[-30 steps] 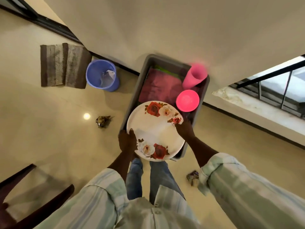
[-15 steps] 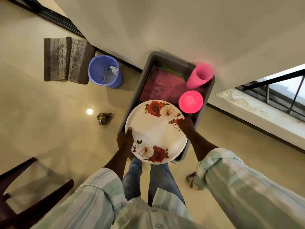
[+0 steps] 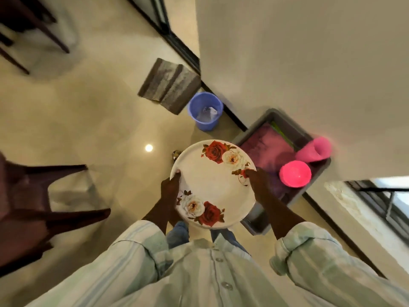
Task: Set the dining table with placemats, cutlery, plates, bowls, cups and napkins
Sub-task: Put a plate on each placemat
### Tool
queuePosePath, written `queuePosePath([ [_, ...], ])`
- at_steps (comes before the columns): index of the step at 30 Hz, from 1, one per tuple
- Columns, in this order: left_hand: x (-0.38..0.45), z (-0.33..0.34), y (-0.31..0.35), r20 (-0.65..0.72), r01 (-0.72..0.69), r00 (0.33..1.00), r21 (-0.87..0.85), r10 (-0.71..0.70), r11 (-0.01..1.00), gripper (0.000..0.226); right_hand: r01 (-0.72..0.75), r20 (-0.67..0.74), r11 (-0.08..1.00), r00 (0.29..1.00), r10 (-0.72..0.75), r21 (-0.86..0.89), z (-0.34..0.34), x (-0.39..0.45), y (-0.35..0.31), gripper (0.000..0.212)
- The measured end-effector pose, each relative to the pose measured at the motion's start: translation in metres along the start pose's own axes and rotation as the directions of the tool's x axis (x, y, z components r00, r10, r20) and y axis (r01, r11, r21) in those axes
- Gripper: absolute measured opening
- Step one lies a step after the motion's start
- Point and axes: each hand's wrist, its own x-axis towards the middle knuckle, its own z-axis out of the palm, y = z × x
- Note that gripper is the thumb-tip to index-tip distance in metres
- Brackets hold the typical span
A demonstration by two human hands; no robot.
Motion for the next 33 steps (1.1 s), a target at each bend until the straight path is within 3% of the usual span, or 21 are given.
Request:
queuePosePath([
  [2,-0.002,-0.036,-0.003,-0.026,0.033,0.999,-0.101,-0.036,0.994,0.044,0.030,0.056,0.996,0.998,-0.025,-0.089,0.030,-0.005,-0.013,0.014],
  [6,0.007,-0.116,-0.017,-0.091,0.062,0.991,-0.304,-0.094,0.951,0.061,0.201,0.189,0.942,0.970,-0.153,-0.269,0.113,-0.010,-0.035,0.029],
  [12,0.011,-0.238,-0.040,-0.193,0.062,0.960,-0.555,-0.201,0.829,0.050,0.387,0.357,0.833,0.900,-0.248,-0.396,0.257,-0.063,-0.067,0.035],
  [16,0.048,-0.324,-0.088,-0.252,-0.001,0.937,-0.695,-0.242,0.719,0.071,0.486,0.501,0.750,0.832,-0.240,-0.448,0.360,-0.100,-0.073,0.028],
  [18,0.080,-0.365,-0.132,-0.260,0.002,0.920,-0.744,-0.292,0.669,0.094,0.555,0.569,0.707,0.780,-0.260,-0.439,0.411,-0.129,-0.071,0.032],
  [20,0.107,-0.398,-0.175,-0.300,-0.053,0.897,-0.801,-0.324,0.596,0.102,0.595,0.623,0.676,0.741,-0.250,-0.436,0.452,-0.161,-0.072,0.039],
  [22,0.081,-0.428,-0.181,-0.324,-0.079,0.859,-0.848,-0.395,0.524,0.100,0.647,0.692,0.631,0.684,-0.231,-0.429,0.494,-0.194,-0.067,0.044],
  [26,0.010,-0.469,-0.163,-0.438,-0.222,0.750,-0.873,-0.496,0.435,0.072,0.730,0.812,0.546,0.566,-0.145,-0.411,0.568,-0.249,-0.057,0.048],
  [30,-0.008,-0.496,-0.182,-0.462,-0.299,0.637,-0.886,-0.618,0.354,0.070,0.806,0.887,0.445,0.459,-0.056,-0.389,0.636,-0.290,-0.041,0.034],
  [33,-0.022,-0.510,-0.187,-0.455,-0.358,0.545,-0.886,-0.704,0.296,0.054,0.833,0.925,0.405,0.364,0.110,-0.376,0.686,-0.321,-0.029,0.009],
])
